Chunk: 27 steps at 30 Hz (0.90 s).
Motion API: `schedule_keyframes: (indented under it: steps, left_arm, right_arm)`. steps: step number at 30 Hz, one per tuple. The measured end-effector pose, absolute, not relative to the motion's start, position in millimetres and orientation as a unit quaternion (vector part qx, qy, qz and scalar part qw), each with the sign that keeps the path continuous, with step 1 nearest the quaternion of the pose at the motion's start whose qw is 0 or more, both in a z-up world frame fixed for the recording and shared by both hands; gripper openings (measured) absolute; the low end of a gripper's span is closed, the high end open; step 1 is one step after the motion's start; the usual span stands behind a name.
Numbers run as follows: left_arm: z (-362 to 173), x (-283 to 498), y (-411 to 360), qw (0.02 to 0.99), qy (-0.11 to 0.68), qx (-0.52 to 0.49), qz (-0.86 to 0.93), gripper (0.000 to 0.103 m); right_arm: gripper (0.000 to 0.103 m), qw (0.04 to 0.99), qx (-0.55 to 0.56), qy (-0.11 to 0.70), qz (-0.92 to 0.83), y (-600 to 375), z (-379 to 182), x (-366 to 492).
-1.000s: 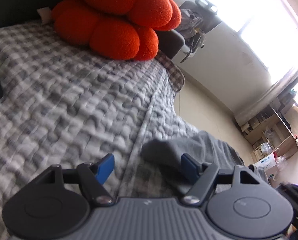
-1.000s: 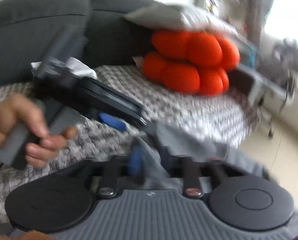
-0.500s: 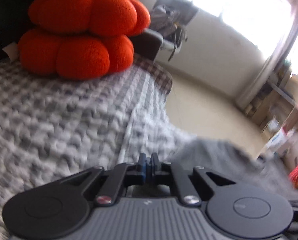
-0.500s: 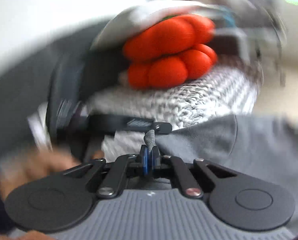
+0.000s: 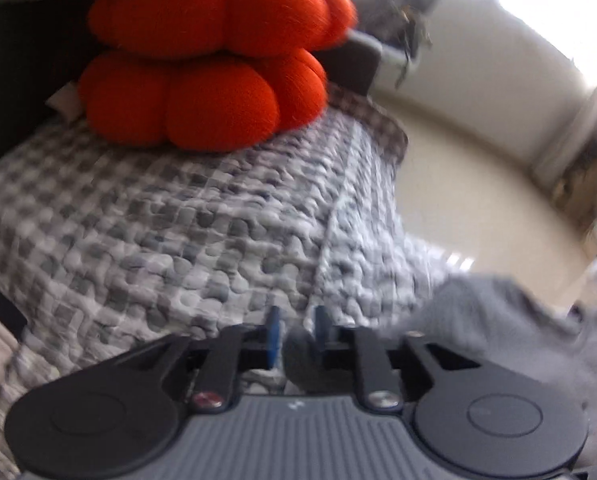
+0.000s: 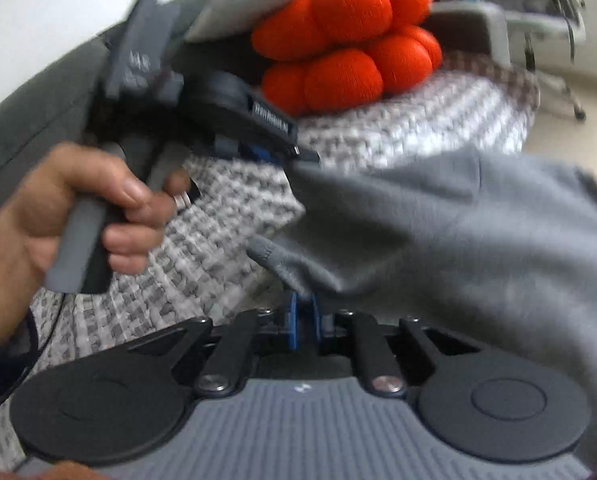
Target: Fold clothes
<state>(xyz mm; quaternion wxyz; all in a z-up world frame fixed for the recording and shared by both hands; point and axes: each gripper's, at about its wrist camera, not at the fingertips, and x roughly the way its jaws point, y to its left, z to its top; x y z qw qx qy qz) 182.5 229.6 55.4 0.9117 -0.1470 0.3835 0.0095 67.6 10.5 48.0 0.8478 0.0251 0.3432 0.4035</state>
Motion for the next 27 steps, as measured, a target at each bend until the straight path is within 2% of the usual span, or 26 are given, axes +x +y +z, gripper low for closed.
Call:
schedule_keyframes:
  steps: [2, 5, 6, 8, 10, 11, 12, 14, 16, 19, 20, 21, 22, 25, 26, 27]
  left_arm:
    - [54.1, 177.0, 248.8, 0.91, 0.365, -0.196, 0.012, 0.05]
    - [41.7, 171.9, 267.9, 0.895, 0.369, -0.25, -0.002, 0.051]
    - [36.3, 171.7, 268.5, 0.891, 0.372, -0.261, -0.015, 0.055]
    - [24.8, 171.8, 265.3, 0.882, 0.38, -0.275, -0.037, 0.06]
    - [16.3, 172.1, 251.0, 0.884, 0.381, -0.268, -0.043, 0.06]
    - [12.1, 172.3, 243.9, 0.885, 0.381, -0.264, -0.046, 0.051]
    - [12.4, 173.2, 233.1, 0.892, 0.384, -0.236, -0.043, 0.01]
    - [19.3, 169.7, 220.1, 0.905, 0.374, -0.201, -0.037, 0.01]
    - [32.6, 160.7, 215.9, 0.917, 0.348, -0.191, -0.031, 0.009]
    - [54.3, 154.1, 234.3, 0.91, 0.319, -0.261, -0.046, 0.005]
    - [56.9, 153.4, 235.5, 0.912, 0.314, -0.259, -0.046, 0.005]
    - [57.2, 155.7, 231.6, 0.913, 0.325, -0.243, -0.035, 0.005]
    - [54.1, 159.0, 226.2, 0.912, 0.345, -0.222, -0.024, 0.005]
    - [38.5, 162.4, 223.5, 0.906, 0.375, -0.196, -0.005, 0.005]
    - [35.2, 161.8, 226.6, 0.904, 0.372, -0.208, -0.008, 0.005]
    - [32.0, 161.1, 229.8, 0.903, 0.369, -0.221, -0.011, 0.005]
  right_arm:
    - [0.014, 0.855, 0.017, 0.319, 0.409, 8.2, 55.1, 65.1]
    - [0.017, 0.858, -0.007, 0.296, 0.42, 13.2, 60.7, 68.8]
    - [0.021, 0.857, -0.009, 0.293, 0.423, 16.1, 60.9, 69.8]
    - [0.024, 0.86, -0.02, 0.286, 0.423, 26.3, 58.3, 73.1]
    - [0.024, 0.862, -0.072, 0.287, 0.411, 44.9, 49.1, 70.3]
    - [0.017, 0.861, -0.108, 0.29, 0.404, 55.7, 43.2, 67.2]
    - [0.008, 0.859, -0.145, 0.293, 0.395, 66.5, 37.2, 64.0]
    - [0.008, 0.858, -0.19, 0.286, 0.382, 77.2, 30.0, 56.3]
    - [0.005, 0.862, -0.117, 0.284, 0.403, 60.5, 40.8, 58.3]
    - [0.005, 0.854, -0.002, 0.291, 0.431, 32.0, 52.2, 68.6]
    - [0.007, 0.849, 0.023, 0.302, 0.433, 25.0, 51.9, 74.0]
    - [0.015, 0.843, 0.048, 0.312, 0.435, 17.9, 51.6, 79.4]
    - [0.015, 0.837, 0.057, 0.323, 0.438, 13.0, 50.9, 84.2]
    - [0.016, 0.826, -0.018, 0.351, 0.441, 10.7, 48.6, 92.9]
    - [0.019, 0.839, -0.026, 0.328, 0.434, 3.1, 56.1, 93.8]
    - [0.03, 0.851, -0.024, 0.308, 0.424, -5.8, 63.9, 98.9]
